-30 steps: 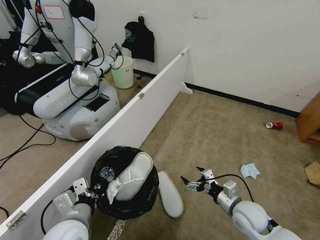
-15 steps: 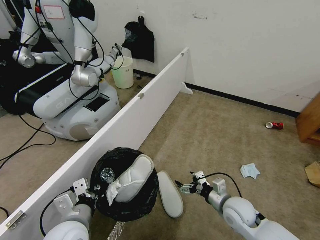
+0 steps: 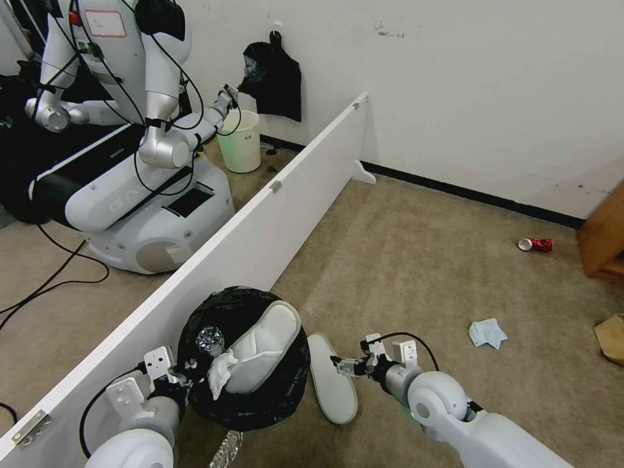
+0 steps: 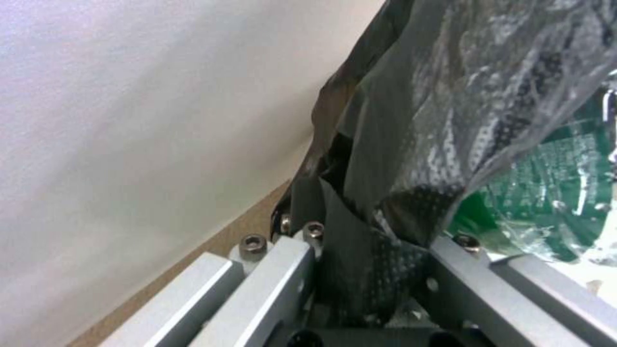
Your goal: Pick up the trash bin, then pick up the garbage from the floor and place it into the trash bin.
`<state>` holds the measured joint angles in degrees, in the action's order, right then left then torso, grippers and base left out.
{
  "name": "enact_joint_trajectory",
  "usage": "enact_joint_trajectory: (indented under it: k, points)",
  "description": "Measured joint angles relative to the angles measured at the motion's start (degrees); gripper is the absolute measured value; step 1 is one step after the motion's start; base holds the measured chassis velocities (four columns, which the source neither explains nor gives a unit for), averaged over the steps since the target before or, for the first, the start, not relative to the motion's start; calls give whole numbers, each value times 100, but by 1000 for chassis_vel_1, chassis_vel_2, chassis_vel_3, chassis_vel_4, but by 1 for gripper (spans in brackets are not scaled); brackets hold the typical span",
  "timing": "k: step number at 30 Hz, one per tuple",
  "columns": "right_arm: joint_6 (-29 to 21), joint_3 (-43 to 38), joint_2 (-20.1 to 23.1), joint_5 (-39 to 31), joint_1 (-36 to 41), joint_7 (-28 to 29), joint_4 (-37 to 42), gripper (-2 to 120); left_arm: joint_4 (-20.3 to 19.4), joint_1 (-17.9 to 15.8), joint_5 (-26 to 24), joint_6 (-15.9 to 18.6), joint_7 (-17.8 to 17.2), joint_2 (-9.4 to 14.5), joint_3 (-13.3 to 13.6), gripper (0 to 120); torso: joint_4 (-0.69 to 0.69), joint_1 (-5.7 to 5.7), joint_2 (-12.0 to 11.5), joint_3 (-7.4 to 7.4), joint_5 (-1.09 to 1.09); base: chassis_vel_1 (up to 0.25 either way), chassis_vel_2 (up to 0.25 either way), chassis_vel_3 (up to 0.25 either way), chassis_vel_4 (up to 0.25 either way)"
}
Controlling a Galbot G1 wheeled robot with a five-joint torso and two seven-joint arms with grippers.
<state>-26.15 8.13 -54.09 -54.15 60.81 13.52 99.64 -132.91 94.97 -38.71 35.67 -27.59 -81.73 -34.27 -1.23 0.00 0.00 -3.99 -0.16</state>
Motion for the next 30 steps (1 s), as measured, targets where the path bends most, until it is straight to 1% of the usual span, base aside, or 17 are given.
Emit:
enact_joint_trajectory:
  k: [4, 13, 15, 25, 30]
  points:
    - [10, 23, -122, 50, -7, -22, -224, 100, 9, -1, -29, -7, 7, 59, -11, 0, 0, 0, 0, 0, 0, 0, 0, 0, 0]
    - [33, 16, -251, 119, -8, -79, -537, 100, 22, -6, -73, -9, 9, 140, -26, 0, 0, 0, 0, 0, -1, 0, 0, 0, 0]
    - [-27, -5, -308, 82, -8, -26, -639, 100, 30, -6, -86, -13, 9, 161, -26, 0, 0, 0, 0, 0, -1, 0, 0, 0, 0]
    - [-126, 4, -480, 26, -83, 43, -937, 100, 55, -46, -153, -17, 9, 187, -40, 0, 0, 0, 0, 0, -1, 0, 0, 0, 0]
    - [-127, 4, -624, 22, -109, -41, -1150, 100, 53, -28, -178, -21, 10, 202, -83, 0, -2, 0, 0, 0, -2, 0, 0, 0, 0]
